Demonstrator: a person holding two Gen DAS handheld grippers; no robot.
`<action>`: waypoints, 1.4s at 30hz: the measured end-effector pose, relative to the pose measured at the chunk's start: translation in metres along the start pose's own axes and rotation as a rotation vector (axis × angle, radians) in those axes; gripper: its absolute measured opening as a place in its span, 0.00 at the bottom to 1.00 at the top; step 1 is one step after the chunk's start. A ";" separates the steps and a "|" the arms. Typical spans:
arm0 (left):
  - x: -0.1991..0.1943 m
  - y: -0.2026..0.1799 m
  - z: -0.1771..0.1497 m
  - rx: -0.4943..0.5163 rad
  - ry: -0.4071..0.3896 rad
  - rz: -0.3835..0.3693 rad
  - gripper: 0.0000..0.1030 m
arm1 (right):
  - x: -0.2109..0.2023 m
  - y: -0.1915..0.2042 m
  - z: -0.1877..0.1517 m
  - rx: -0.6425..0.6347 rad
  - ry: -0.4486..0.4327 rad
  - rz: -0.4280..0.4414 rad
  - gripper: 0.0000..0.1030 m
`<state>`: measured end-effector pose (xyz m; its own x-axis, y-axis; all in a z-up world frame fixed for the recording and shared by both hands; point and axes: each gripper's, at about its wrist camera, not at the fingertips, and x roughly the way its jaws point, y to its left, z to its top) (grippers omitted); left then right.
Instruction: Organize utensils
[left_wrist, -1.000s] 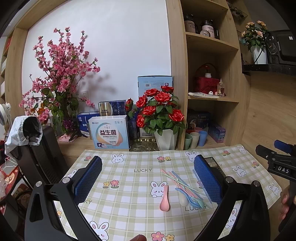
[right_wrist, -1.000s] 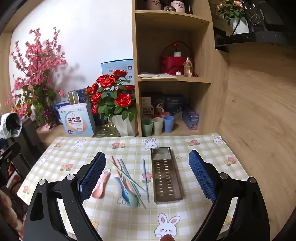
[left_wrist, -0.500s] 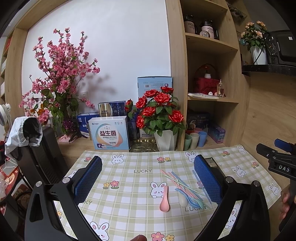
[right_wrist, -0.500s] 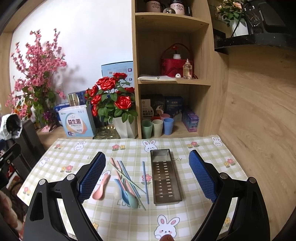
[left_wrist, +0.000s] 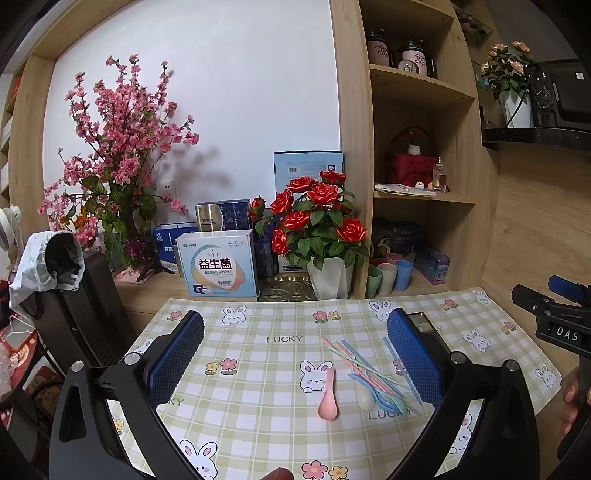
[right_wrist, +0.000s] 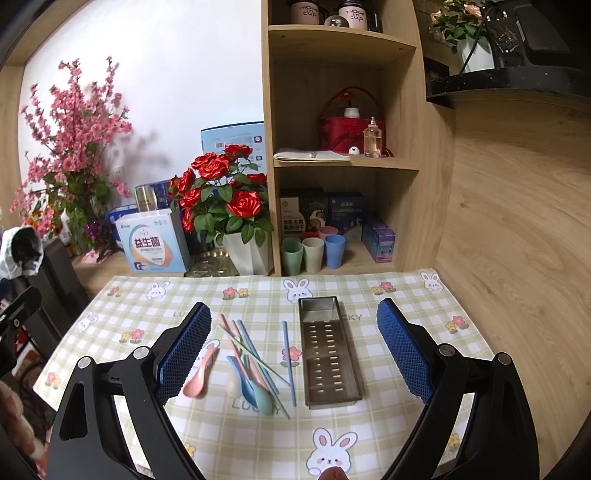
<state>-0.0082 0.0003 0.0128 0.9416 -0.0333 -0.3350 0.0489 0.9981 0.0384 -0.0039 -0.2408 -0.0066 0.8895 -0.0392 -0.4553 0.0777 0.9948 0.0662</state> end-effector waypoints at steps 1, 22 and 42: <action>0.000 0.000 0.000 0.000 0.000 0.001 0.95 | 0.000 -0.001 0.001 0.000 0.001 0.000 0.86; 0.001 -0.001 -0.003 -0.005 0.009 0.000 0.95 | 0.001 -0.003 -0.003 0.003 0.002 -0.009 0.86; 0.059 0.006 -0.023 -0.028 0.094 -0.046 0.95 | 0.054 -0.003 -0.010 -0.004 0.076 0.000 0.86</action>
<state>0.0400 0.0060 -0.0282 0.9029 -0.0751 -0.4231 0.0806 0.9967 -0.0051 0.0392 -0.2448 -0.0407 0.8526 -0.0321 -0.5215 0.0757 0.9952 0.0625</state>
